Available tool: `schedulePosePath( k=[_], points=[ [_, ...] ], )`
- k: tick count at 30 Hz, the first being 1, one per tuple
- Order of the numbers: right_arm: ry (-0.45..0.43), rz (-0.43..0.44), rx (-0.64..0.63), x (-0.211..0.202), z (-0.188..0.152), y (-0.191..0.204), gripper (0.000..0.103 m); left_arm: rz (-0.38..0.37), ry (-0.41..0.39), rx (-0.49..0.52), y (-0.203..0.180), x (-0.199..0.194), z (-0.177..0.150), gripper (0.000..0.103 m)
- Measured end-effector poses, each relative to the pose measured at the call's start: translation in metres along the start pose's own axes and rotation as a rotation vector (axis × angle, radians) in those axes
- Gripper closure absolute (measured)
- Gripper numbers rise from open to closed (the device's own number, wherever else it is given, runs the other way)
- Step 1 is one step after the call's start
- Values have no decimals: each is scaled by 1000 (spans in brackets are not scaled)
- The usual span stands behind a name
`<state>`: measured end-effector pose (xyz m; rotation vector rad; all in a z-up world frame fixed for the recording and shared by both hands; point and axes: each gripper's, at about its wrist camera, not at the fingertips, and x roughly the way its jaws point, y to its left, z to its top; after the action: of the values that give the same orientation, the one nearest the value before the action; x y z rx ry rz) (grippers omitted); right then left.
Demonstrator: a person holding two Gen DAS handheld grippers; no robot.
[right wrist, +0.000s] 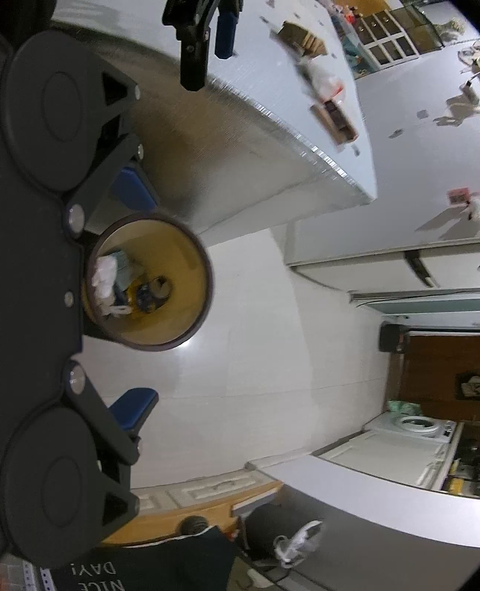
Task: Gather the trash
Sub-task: 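Reach the left tool to the brown cardboard while the right tool reaches the clear bag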
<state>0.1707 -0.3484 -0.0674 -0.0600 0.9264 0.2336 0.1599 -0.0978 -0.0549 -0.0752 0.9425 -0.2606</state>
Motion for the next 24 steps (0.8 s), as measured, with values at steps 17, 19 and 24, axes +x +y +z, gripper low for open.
schedulePosePath(
  k=[17,19,24],
  points=[
    [-129,60,-77,-11,47,127,0,81,-173,-100,110,-88,9,0],
    [-135,60,-87,-7,53,143,0,92,-188,-111,127,-97,9,0],
    [-157,67,-121,1,67,184,0,119,-224,-131,167,-115,12,0]
  ],
)
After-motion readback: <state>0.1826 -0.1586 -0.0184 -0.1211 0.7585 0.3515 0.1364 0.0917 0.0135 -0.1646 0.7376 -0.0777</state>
